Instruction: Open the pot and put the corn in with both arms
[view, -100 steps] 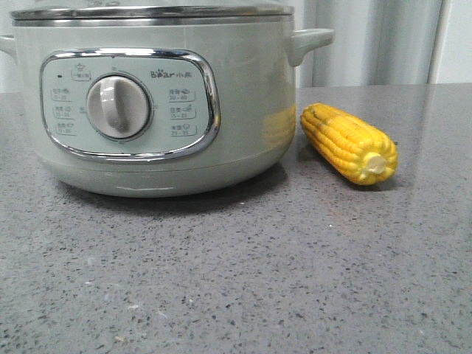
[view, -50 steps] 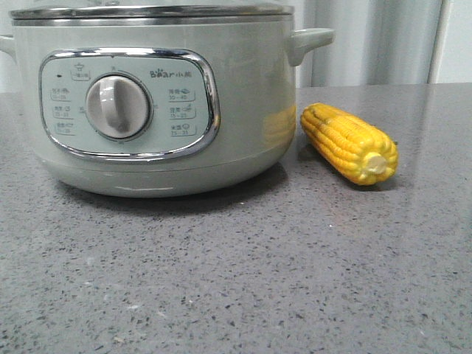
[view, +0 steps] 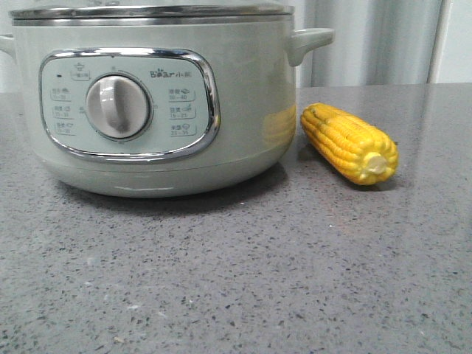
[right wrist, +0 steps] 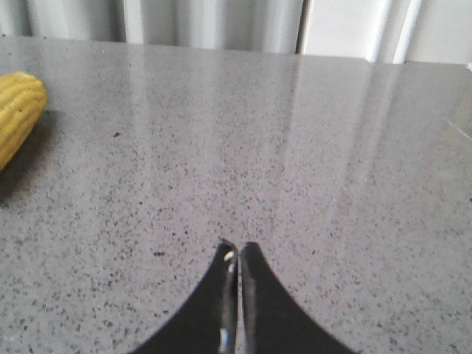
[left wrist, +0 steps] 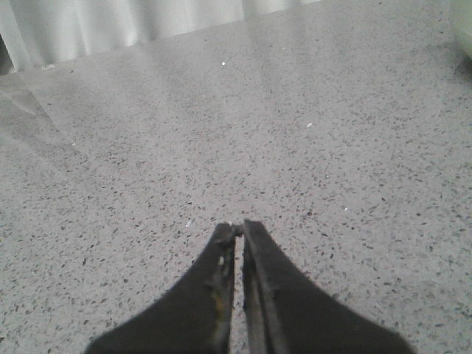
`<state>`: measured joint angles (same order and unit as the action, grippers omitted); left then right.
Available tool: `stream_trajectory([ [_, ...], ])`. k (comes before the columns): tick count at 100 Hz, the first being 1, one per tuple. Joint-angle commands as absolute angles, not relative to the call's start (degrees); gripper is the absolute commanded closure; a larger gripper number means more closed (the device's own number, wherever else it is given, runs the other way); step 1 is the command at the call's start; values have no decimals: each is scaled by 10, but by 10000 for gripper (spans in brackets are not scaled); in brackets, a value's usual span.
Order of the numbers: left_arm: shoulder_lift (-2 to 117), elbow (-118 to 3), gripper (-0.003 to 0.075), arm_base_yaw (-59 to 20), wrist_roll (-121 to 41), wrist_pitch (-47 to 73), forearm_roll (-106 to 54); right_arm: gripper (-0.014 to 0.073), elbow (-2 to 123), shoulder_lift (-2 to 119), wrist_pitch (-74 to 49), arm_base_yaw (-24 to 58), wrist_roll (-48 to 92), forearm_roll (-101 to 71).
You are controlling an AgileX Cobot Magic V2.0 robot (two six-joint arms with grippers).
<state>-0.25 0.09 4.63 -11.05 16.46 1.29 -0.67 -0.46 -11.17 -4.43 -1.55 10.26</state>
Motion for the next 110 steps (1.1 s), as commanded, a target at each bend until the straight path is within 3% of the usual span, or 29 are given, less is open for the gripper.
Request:
stream_trajectory([
  [1, -21, 5, 741, 43, -109, 112, 11, 667, -18, -17, -54, -48, -15, 96],
  [47, -21, 5, 741, 43, -109, 51, -39, 667, -18, -17, 27, -48, -15, 46],
  [93, -20, -14, 741, 43, -109, 30, -92, 667, 4, -13, 10, -48, -15, 43],
  [110, 21, -76, 741, 43, -109, 69, -92, 667, 66, 37, -64, -48, -15, 43],
])
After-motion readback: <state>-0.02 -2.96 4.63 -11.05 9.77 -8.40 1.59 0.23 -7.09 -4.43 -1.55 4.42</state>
